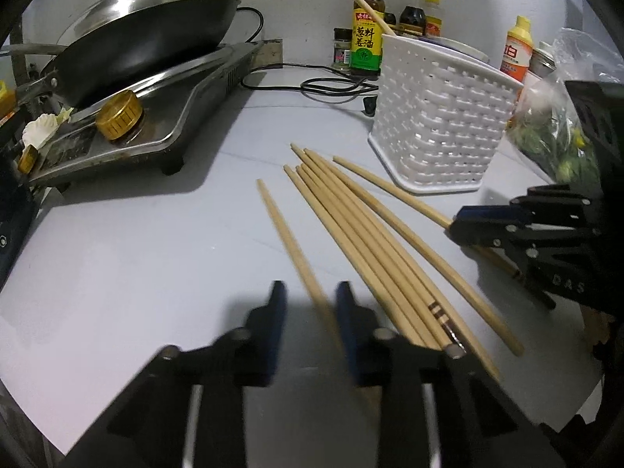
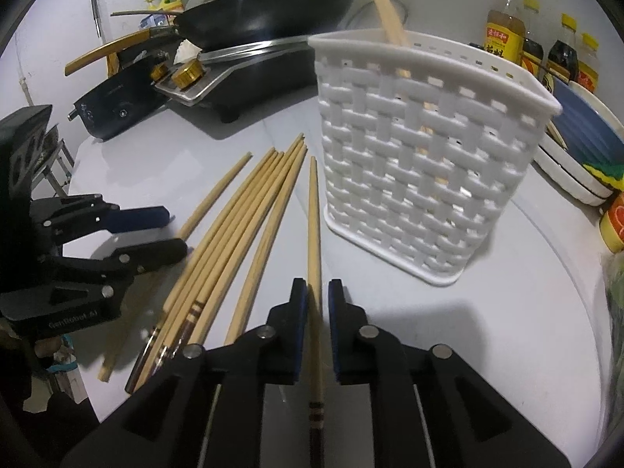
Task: Organize utensils
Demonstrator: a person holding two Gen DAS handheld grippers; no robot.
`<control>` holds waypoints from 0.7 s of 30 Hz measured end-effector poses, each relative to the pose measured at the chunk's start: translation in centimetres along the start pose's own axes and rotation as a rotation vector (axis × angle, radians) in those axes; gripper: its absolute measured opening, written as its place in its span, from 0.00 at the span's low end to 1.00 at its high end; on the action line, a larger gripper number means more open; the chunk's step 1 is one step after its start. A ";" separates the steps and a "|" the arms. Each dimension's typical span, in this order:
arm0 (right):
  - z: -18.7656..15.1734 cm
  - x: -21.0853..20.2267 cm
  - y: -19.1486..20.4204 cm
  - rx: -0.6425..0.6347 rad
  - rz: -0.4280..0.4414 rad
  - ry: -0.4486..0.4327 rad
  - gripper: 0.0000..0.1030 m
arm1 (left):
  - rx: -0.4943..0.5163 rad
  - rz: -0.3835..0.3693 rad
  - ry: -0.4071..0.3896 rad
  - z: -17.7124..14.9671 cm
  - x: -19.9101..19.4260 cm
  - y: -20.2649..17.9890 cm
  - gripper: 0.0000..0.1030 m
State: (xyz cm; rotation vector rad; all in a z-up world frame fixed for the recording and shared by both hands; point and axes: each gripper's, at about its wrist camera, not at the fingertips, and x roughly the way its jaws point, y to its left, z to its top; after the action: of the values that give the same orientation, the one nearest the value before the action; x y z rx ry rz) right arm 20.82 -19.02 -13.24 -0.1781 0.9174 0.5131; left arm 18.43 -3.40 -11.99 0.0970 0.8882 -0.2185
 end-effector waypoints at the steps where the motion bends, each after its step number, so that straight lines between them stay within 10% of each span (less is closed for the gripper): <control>1: 0.2 0.1 0.0 0.000 -0.003 0.004 0.11 | 0.004 -0.004 0.000 -0.1 0.0 0.0 0.16; 21: 1.8 -0.8 2.7 -0.057 -0.013 -0.029 0.06 | -0.117 -0.080 -0.099 -0.7 -3.0 3.1 0.06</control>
State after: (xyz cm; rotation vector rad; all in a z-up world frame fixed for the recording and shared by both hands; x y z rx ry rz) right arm 20.30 -16.32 -11.32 -0.2278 0.8729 0.5289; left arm 16.78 0.14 -10.10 -0.0581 0.8049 -0.2434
